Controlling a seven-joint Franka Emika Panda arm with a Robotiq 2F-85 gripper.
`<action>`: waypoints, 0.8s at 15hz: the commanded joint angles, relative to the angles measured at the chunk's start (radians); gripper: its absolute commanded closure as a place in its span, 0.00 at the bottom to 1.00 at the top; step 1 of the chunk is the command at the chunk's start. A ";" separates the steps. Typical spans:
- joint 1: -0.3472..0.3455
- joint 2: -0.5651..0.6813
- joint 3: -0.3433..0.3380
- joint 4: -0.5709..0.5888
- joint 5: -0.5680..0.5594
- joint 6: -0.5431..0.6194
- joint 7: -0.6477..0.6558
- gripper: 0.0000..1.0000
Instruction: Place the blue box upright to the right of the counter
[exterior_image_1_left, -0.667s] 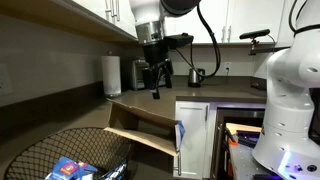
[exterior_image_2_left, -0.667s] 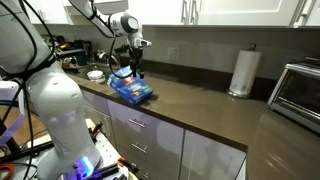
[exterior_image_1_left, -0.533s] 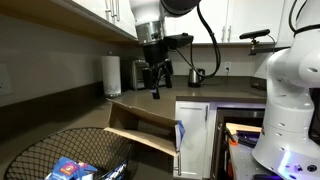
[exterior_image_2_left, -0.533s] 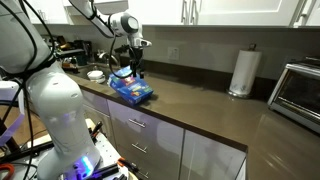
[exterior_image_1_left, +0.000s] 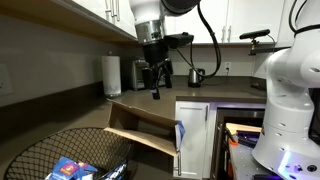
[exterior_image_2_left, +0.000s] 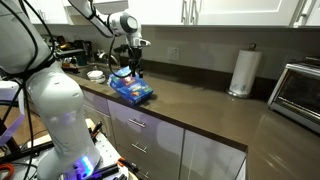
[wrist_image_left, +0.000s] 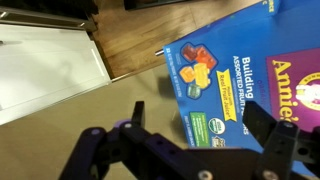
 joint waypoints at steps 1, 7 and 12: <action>0.052 -0.013 0.003 0.032 -0.034 -0.049 0.008 0.00; 0.121 -0.007 0.061 0.146 -0.140 -0.202 0.014 0.00; 0.170 0.057 0.100 0.220 -0.176 -0.206 -0.008 0.00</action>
